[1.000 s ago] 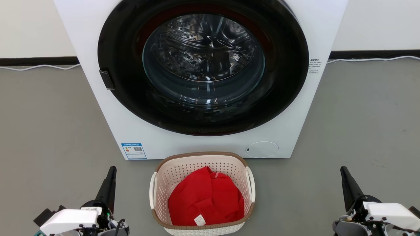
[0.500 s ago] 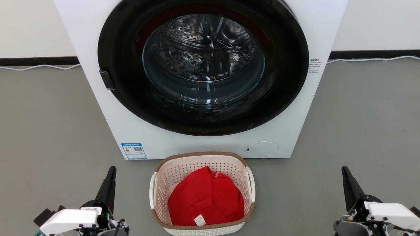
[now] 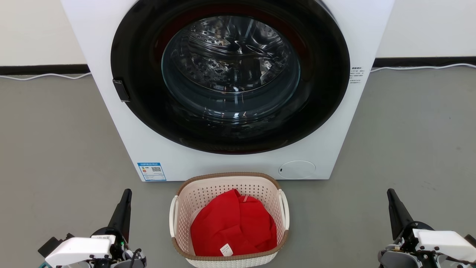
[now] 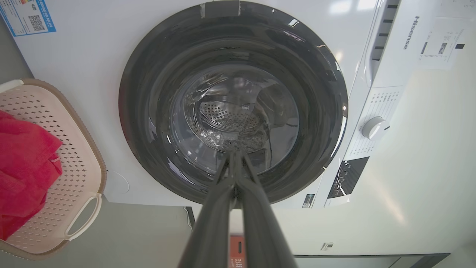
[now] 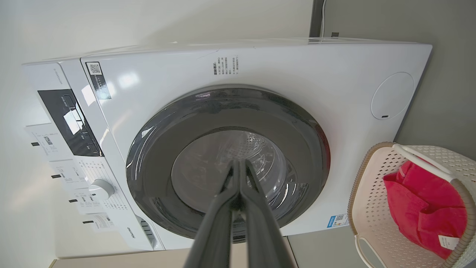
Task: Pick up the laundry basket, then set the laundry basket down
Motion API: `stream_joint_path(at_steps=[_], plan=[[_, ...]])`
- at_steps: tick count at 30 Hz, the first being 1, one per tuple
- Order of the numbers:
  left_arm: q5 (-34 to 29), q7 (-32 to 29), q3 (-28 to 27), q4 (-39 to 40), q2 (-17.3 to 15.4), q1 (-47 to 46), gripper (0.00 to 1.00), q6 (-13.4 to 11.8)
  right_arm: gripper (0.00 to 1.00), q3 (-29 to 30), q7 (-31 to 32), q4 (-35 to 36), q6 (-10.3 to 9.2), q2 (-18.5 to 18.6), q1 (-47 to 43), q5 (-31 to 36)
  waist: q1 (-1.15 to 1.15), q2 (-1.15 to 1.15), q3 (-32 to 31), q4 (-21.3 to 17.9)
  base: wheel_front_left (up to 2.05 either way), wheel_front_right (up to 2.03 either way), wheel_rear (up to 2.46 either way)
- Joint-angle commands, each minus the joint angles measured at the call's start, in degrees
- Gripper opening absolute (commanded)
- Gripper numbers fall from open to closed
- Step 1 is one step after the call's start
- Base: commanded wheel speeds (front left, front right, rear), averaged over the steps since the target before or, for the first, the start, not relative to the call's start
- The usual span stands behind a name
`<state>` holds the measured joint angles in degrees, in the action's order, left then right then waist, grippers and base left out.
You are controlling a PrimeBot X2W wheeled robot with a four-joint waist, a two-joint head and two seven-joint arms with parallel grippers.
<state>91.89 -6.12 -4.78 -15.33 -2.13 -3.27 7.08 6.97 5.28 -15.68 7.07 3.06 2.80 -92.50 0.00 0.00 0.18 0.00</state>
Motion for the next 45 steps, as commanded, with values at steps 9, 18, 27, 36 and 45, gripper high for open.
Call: stream_joint_path(at_steps=[9, 18, 27, 36, 45], plan=[[0.29, -0.36, -1.73, 1.28, -0.75, -2.92, 0.0, 0.41, 0.0, -1.14, 0.66, 1.7, 0.42, 0.34, 3.31, -0.23, 0.0, 0.0, 0.0, 0.0, 0.0, 0.0, 0.0], [0.29, -0.36, -1.73, 1.28, -0.75, -2.92, 0.0, 0.41, 0.0, -1.04, 0.73, 1.69, 0.42, 0.27, 3.32, -0.15, 0.0, 0.0, 0.0, 0.0, 0.0, 0.0, 0.0], [0.29, -0.35, -1.73, 1.28, -0.75, -2.92, 0.0, 0.41, 0.0, -0.96, 0.8, 1.69, 0.42, 0.21, 3.33, -0.09, 0.0, 0.0, 0.0, 0.0, 0.0, 0.0, 0.0], [0.29, -0.35, -1.73, 1.28, -0.75, -2.92, 0.0, 0.41, 0.0, -0.89, 0.85, 1.68, 0.42, 0.16, 3.34, -0.03, 0.0, 0.0, 0.0, 0.0, 0.0, 0.0, 0.0], [0.29, -0.35, -1.72, 1.28, -0.75, -2.92, 0.0, 0.41, 0.0, -0.83, 0.91, 1.68, 0.42, 0.12, 3.34, 0.03, 0.0, 0.0, 0.0, 0.0, 0.0, 0.0, 0.0]])
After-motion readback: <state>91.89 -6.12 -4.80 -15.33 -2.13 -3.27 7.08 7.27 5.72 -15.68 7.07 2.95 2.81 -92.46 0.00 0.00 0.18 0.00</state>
